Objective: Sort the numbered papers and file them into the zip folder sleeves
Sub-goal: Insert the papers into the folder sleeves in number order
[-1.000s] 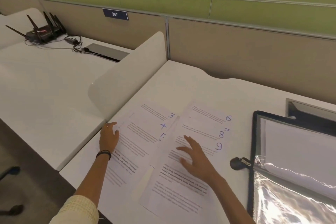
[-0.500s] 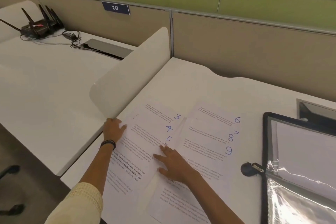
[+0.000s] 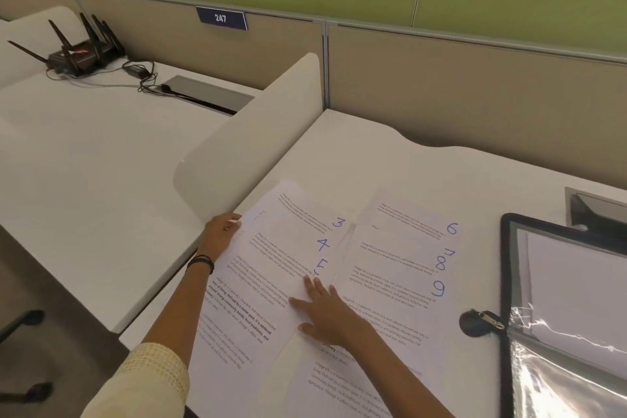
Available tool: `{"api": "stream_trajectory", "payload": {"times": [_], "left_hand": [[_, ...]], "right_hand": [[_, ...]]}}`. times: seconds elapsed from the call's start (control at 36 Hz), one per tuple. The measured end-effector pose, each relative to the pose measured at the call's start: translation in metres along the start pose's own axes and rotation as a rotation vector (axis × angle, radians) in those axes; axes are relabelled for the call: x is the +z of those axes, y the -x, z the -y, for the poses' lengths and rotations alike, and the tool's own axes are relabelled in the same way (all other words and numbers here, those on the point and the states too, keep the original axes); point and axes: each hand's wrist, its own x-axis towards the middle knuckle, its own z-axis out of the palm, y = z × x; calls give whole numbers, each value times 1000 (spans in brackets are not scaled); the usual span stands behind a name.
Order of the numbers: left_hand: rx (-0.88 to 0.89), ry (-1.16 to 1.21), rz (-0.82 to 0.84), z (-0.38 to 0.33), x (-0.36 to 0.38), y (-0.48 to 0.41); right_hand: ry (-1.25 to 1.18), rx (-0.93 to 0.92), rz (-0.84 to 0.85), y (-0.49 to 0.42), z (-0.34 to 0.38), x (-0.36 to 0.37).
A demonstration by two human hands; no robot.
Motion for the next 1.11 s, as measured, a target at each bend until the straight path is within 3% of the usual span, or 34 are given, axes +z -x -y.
{"api": "stream_trajectory", "payload": {"times": [0.17,0.56,0.75,0.89,1.11], "left_hand": [[14,88,-77,-4,-6,2],[84,165,-70,-21,-25,4],[119,36,-60,-25,-34,6],[139,27,-128,-36,-40,12],[170,72,-63,-44,-44,11]], "right_hand": [[17,-6,-40,0,-1,5],[103,-22,-175,-5,-13,16],[99,-31,-197,-6,-12,16],[106,-37,-226,-6,-12,18],[107,-39,-258,-7,-12,19]]}}
